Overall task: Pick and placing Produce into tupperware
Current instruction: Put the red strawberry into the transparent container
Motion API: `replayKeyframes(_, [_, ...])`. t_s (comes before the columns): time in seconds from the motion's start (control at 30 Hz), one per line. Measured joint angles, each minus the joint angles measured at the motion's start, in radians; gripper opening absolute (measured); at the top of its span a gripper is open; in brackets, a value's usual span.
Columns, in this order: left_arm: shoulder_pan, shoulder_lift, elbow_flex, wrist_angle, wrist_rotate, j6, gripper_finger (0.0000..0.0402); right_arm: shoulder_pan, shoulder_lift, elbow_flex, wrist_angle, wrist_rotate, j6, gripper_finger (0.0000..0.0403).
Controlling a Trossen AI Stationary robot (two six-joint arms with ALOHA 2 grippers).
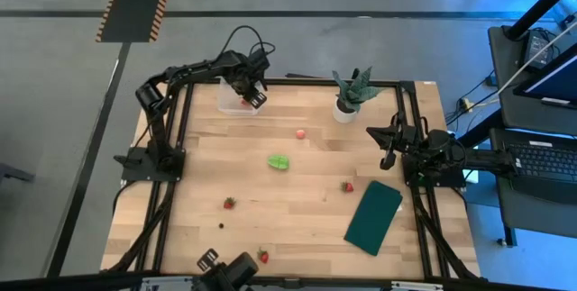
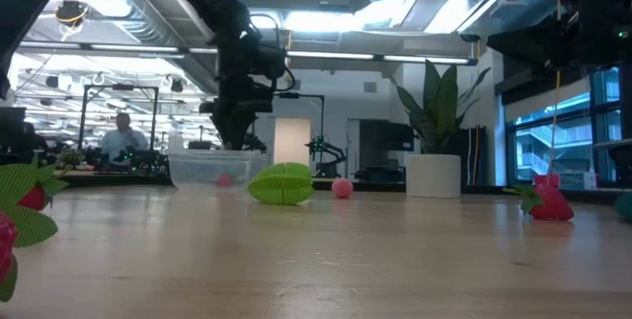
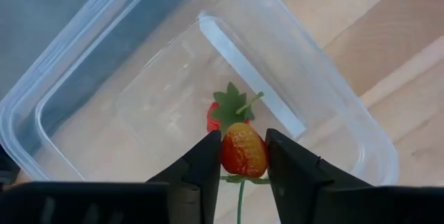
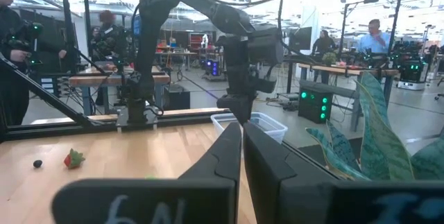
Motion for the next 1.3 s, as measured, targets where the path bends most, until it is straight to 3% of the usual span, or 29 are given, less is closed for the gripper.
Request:
replayKeyframes(0.53, [-0.006, 0.0, 0.0, -0.003, -0.007, -0.001, 0.0139, 0.0, 0.0, 0.0, 0.0, 0.0, -0.003, 0.0022])
replayKeyframes(0.87, [-0.013, 0.0, 0.0, -0.104, -0.008, 0.032, 0.016, 0.0, 0.0, 0.0, 0.0, 0.0, 0.001, 0.0022])
replayKeyframes(1.3, [-0.12, -0.111, 0.016, -0.148, -0.01, 0.105, 0.0173, 0.0, 0.0, 0.0, 0.0, 0.0, -0.004, 0.0022])
